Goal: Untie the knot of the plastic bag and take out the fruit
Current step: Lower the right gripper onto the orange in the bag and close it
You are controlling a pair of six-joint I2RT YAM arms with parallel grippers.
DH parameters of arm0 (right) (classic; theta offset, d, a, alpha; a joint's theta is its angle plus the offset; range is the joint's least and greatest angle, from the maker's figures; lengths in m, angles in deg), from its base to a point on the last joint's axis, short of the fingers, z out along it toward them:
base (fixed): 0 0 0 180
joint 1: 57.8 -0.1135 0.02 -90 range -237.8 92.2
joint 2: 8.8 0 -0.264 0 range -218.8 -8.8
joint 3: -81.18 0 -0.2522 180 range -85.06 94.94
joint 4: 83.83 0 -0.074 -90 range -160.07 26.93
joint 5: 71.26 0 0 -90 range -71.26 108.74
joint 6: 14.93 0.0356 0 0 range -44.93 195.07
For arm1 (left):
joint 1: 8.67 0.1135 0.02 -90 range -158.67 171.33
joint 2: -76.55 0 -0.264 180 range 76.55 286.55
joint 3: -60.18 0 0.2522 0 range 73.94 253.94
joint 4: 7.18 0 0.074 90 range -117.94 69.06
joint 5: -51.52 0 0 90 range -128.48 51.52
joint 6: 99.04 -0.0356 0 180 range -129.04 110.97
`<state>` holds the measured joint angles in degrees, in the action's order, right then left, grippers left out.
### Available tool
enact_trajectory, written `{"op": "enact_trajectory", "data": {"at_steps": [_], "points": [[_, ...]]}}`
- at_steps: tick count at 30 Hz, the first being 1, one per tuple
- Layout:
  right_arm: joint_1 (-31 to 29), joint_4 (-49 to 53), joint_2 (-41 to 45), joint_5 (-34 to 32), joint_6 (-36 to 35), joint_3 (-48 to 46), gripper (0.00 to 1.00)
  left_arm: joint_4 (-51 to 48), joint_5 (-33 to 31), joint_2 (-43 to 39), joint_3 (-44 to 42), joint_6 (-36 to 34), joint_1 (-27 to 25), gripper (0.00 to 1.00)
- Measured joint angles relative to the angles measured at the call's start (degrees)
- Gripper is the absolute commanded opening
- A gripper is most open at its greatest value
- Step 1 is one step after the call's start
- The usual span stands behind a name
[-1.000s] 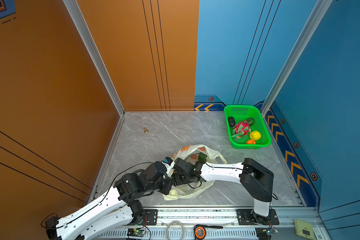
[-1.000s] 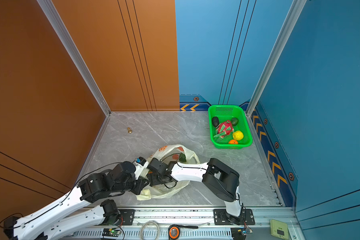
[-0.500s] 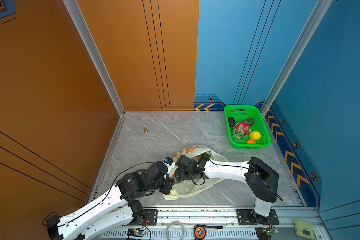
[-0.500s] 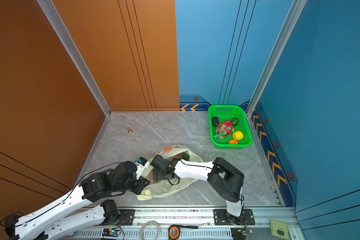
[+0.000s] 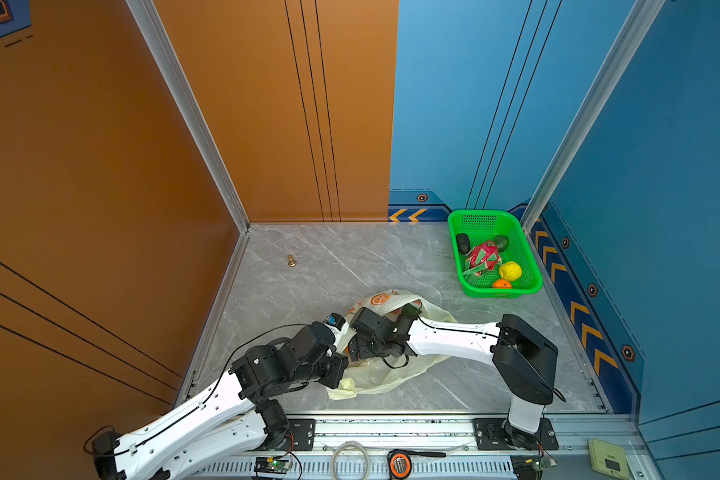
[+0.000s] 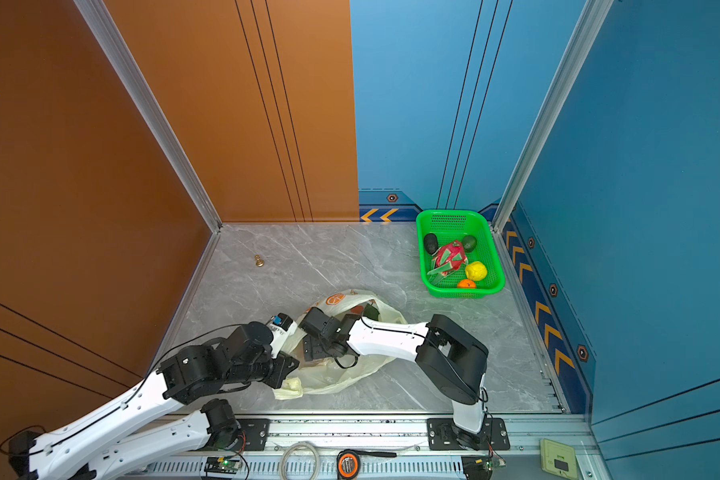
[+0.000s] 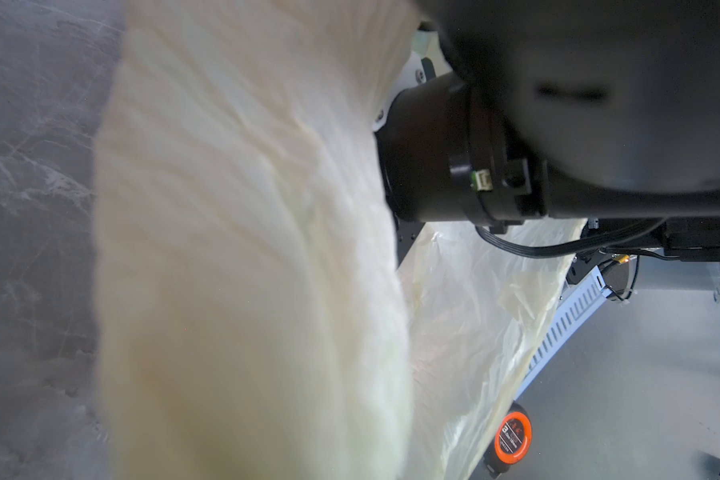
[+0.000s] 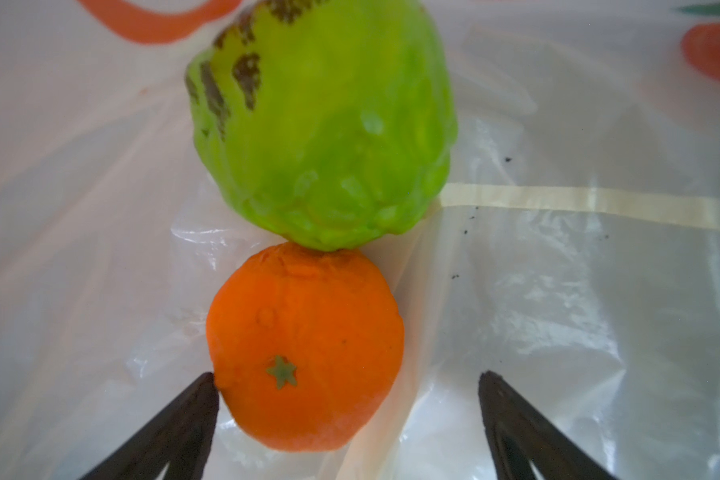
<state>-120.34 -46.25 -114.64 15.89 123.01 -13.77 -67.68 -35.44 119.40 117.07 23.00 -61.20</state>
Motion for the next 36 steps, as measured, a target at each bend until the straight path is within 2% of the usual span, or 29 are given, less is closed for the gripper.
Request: {"op": "enact_trajectory", "data": {"at_steps": [15,36], "points": [[0.33,-8.22,2.34,5.9,0.13,0.48,0.92,-0.02,0.0,-0.33,0.0,0.35,0.04,0.0],[-0.42,-5.18,-3.8,4.28,-1.97,2.69,0.93,-1.31,0.02,-1.57,-0.04,0.35,0.42,0.0]]}}
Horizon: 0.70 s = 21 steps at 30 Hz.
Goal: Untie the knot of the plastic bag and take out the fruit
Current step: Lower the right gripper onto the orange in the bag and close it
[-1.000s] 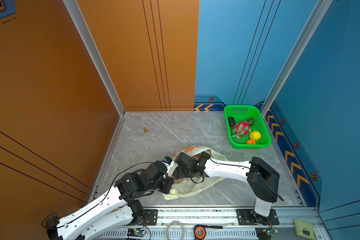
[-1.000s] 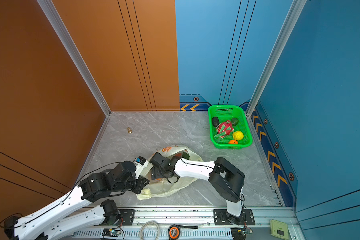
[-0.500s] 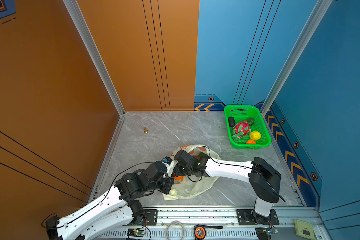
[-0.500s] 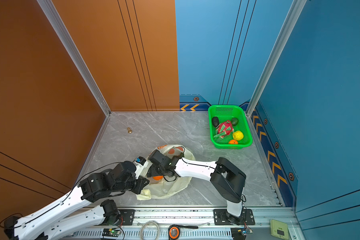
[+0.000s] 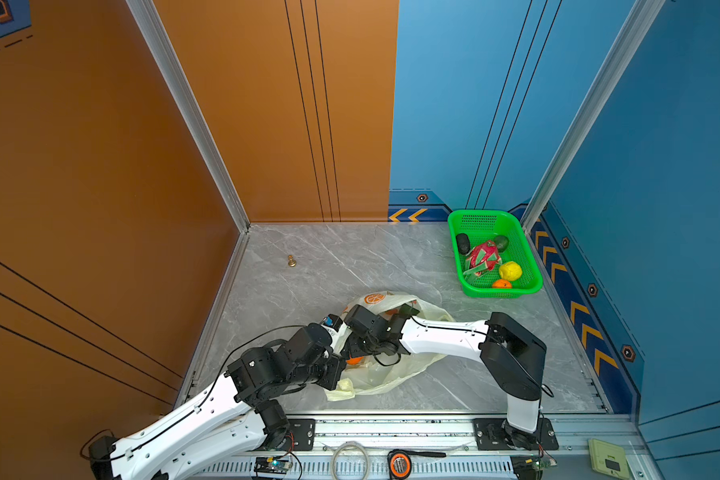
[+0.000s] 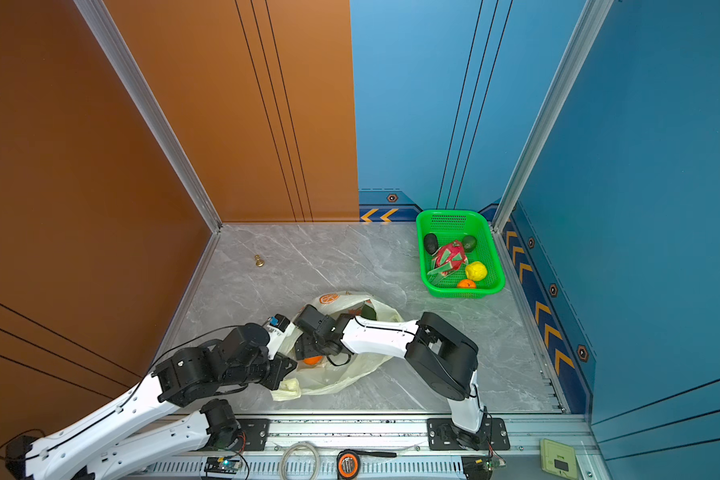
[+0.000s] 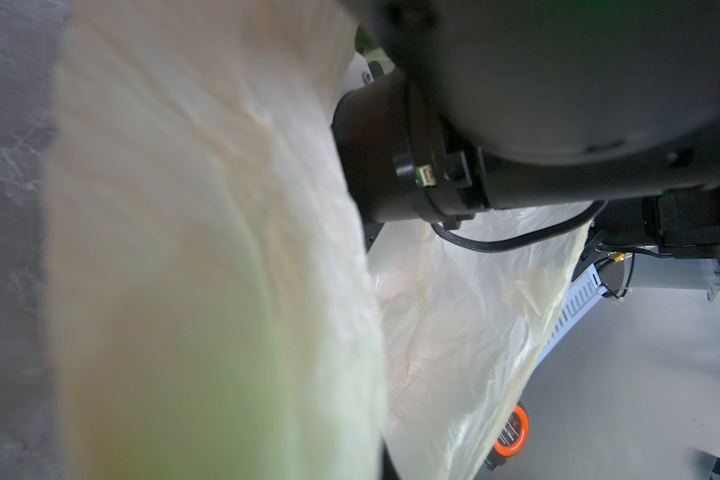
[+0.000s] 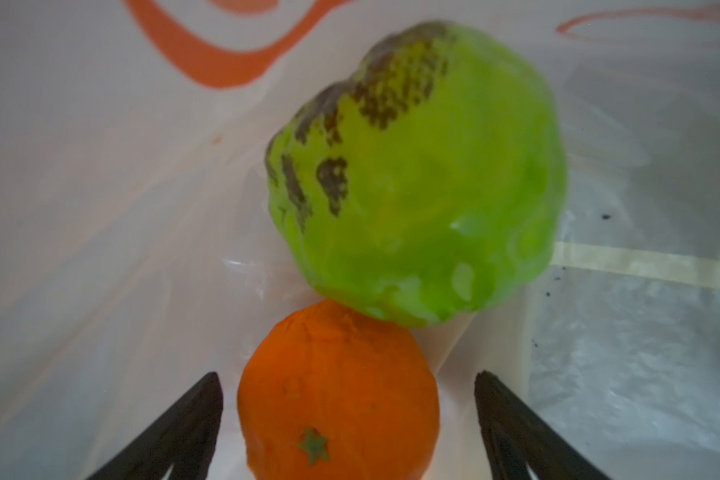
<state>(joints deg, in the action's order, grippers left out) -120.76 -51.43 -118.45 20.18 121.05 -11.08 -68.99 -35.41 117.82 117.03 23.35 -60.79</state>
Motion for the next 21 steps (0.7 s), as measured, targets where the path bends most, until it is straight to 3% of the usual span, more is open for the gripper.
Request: {"op": "enact_trajectory", "data": {"at_steps": [7,21], "points": [[-0.35,1.86,-2.29,0.0,-0.9,1.84,0.9,-1.4,0.02,-0.04,-0.02,0.0,0.0,0.0],[-0.52,3.43,-2.49,-0.02,-2.27,2.05,0.68,-1.99,0.02,0.02,-0.02,0.0,0.0,0.0]]}}
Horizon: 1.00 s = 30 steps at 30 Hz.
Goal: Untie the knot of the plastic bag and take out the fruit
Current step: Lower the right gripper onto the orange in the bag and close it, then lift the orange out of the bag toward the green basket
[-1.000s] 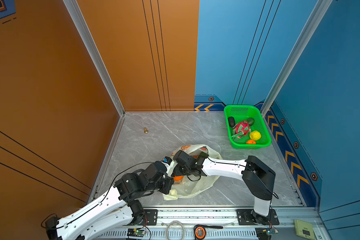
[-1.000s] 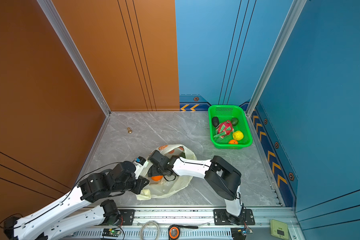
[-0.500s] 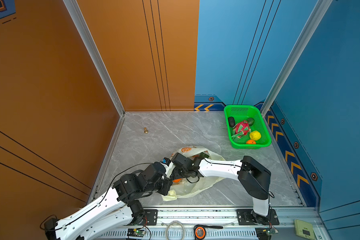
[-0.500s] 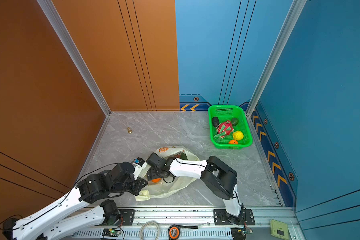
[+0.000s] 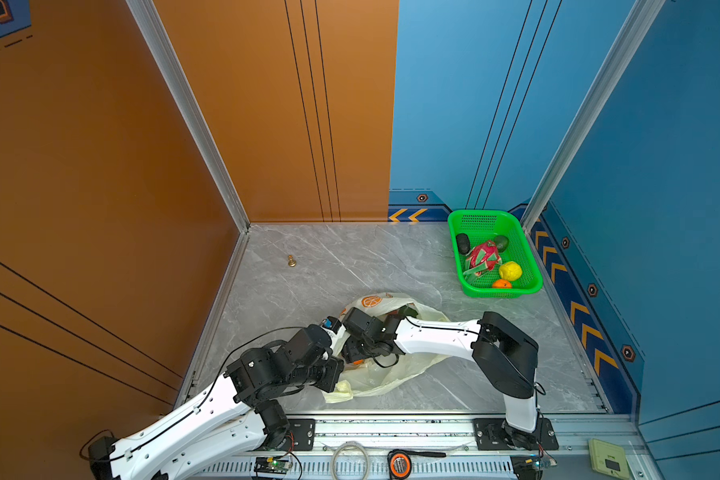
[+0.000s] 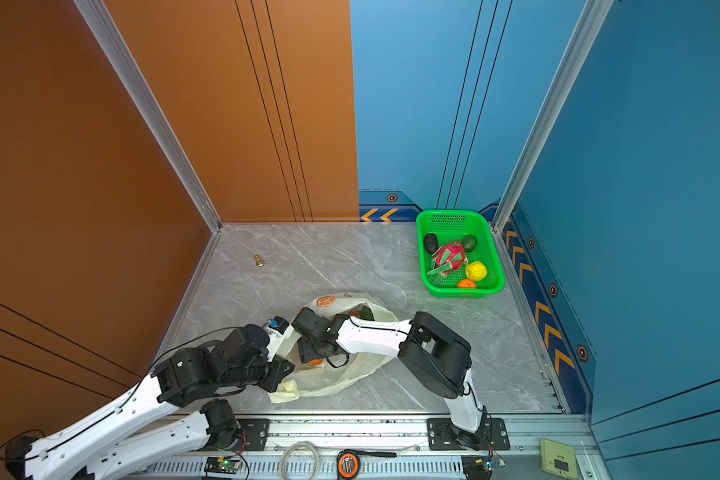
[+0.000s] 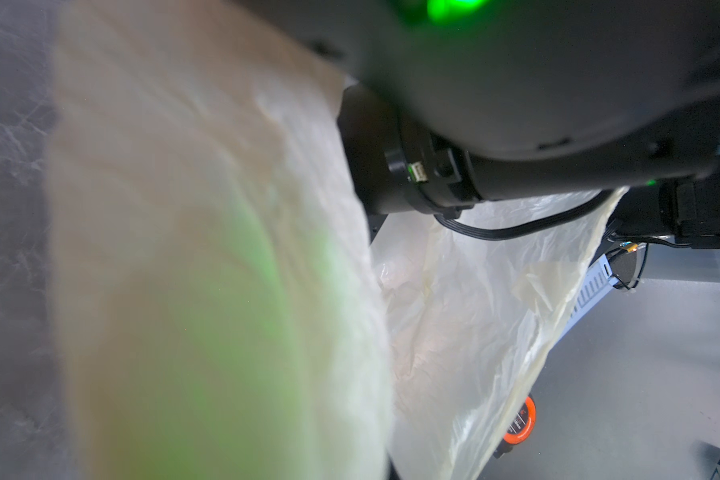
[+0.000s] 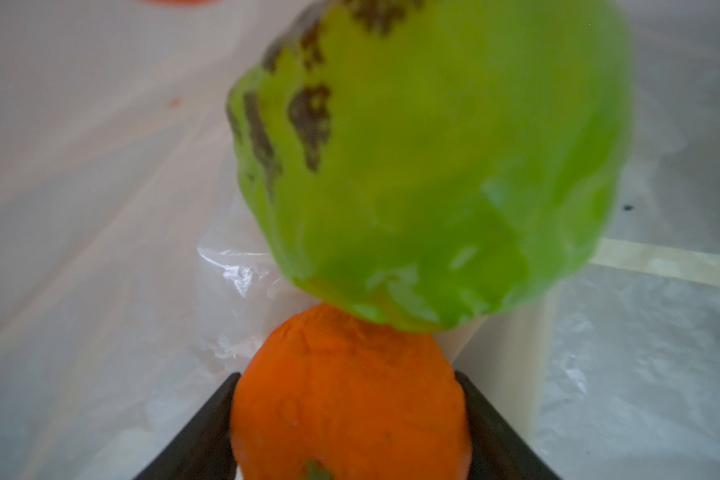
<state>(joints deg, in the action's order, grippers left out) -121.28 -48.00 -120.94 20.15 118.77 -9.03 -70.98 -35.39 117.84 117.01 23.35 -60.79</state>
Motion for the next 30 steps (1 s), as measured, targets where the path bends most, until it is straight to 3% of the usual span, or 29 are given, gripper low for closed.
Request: {"op": "enact_trajectory", "data": {"at_steps": [5,15,30], "points": [[0.0,0.83,1.11,0.04,0.02,-0.17,0.65,0.02,-0.04,0.0,0.0,0.02,0.0,0.0],[-1.57,5.01,13.64,0.5,0.0,-1.64,0.63,2.1,-1.57,3.48,0.68,0.24,0.83,0.0],[-1.05,15.54,25.7,2.67,-0.02,-1.81,0.61,3.69,-2.89,4.35,2.78,0.2,1.88,0.0]]}}
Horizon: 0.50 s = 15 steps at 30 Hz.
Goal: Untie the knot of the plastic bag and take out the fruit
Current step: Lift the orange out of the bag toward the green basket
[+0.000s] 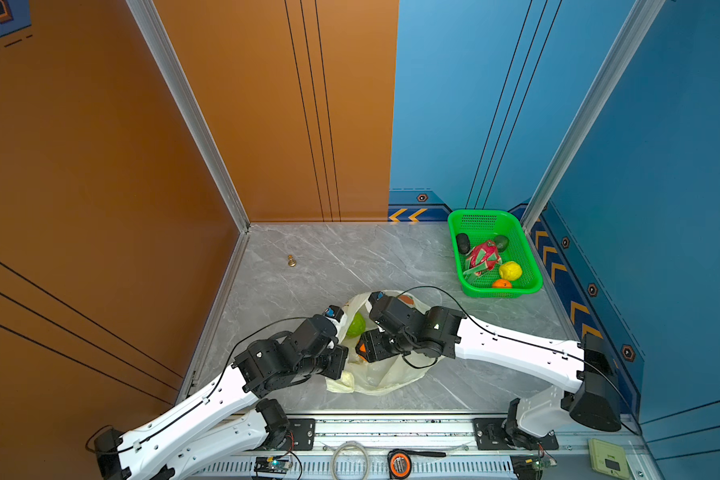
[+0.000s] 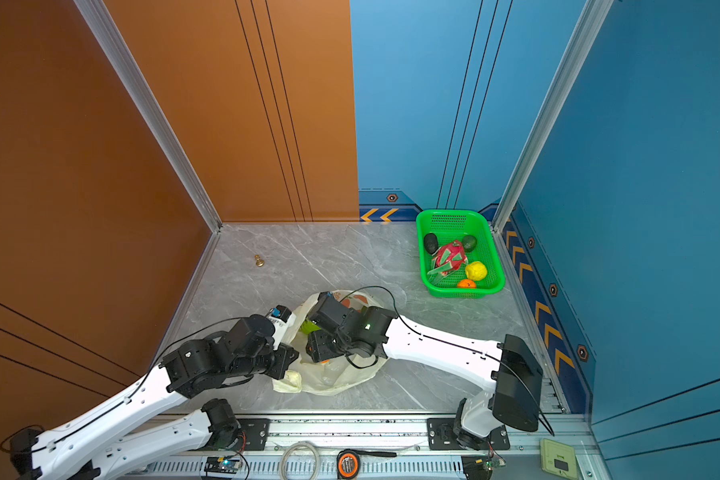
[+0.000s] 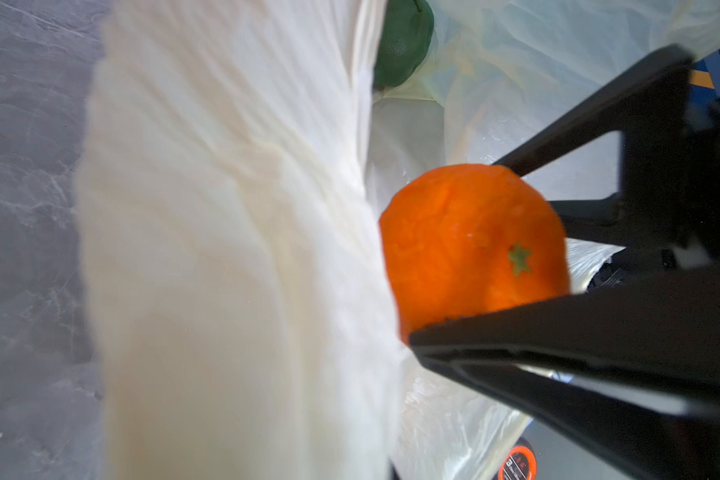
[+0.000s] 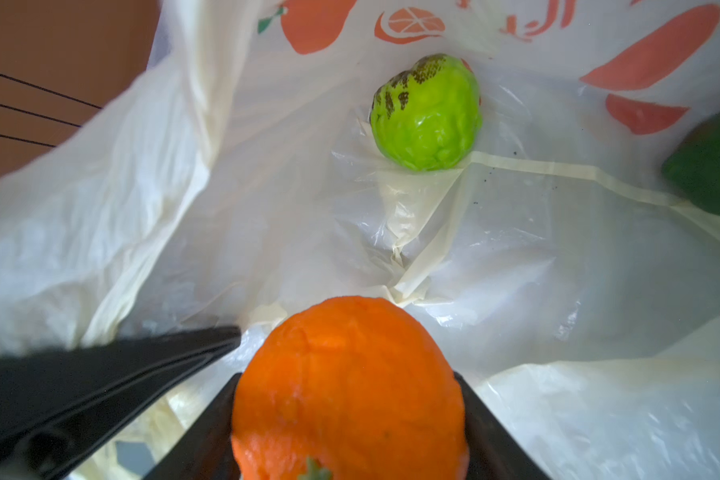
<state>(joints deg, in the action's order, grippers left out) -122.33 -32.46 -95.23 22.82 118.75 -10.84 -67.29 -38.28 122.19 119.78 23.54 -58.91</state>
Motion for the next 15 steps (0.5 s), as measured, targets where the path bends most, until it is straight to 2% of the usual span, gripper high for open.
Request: {"op": "enact_trajectory", "data": {"at_steps": [5,8,11,15], "points": [[2.82,4.15,2.97,0.96,-0.42,3.43,0.61,0.35,-0.17,0.13,0.48,-0.04,0.09,0.0],[7.37,6.01,4.96,2.49,-1.18,5.73,0.61,0.96,-0.17,0.24,1.09,-0.2,0.09,0.0],[15.1,7.23,7.19,4.68,-2.43,7.45,0.61,1.6,-0.2,0.24,1.25,-0.2,0.11,0.0],[28.72,8.31,8.74,8.48,-4.94,9.38,0.61,1.95,-0.35,0.22,1.25,-0.2,0.09,0.0]]}}
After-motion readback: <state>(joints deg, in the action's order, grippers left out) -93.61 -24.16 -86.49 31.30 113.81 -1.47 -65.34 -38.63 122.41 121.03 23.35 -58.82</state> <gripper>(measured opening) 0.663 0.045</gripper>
